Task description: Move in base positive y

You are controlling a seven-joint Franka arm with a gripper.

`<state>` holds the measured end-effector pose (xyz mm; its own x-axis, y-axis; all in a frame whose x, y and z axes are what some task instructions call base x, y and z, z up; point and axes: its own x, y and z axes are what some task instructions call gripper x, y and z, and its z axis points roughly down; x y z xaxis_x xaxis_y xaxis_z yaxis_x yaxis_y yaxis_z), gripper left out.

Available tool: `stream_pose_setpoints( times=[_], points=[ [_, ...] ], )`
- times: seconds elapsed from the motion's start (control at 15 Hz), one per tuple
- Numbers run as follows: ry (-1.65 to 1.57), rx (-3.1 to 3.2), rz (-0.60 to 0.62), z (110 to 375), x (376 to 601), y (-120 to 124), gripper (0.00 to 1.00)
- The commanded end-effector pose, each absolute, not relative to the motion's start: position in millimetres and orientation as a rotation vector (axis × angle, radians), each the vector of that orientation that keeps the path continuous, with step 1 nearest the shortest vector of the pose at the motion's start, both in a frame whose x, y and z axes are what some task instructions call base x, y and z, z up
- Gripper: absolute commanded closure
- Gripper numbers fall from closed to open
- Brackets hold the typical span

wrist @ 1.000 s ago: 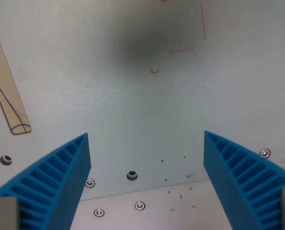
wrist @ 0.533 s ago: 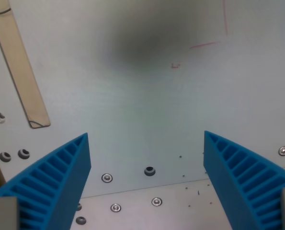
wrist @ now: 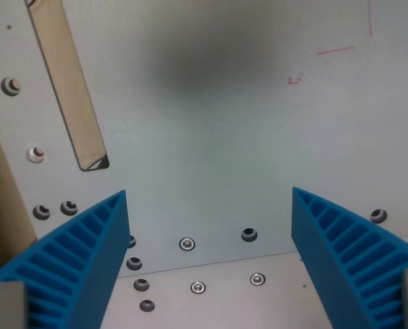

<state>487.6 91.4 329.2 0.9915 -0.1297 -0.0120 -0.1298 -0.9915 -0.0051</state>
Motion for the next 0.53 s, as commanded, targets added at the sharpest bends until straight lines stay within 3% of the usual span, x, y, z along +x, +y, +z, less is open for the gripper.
stream_pose_setpoints(
  times=[0.07,0.53],
  points=[
    [0.236,-3.137,0.007,330.8,485.2,104.5,0.0],
    [0.236,-3.137,0.007,330.1,481.5,140.5,0.0]
  ],
)
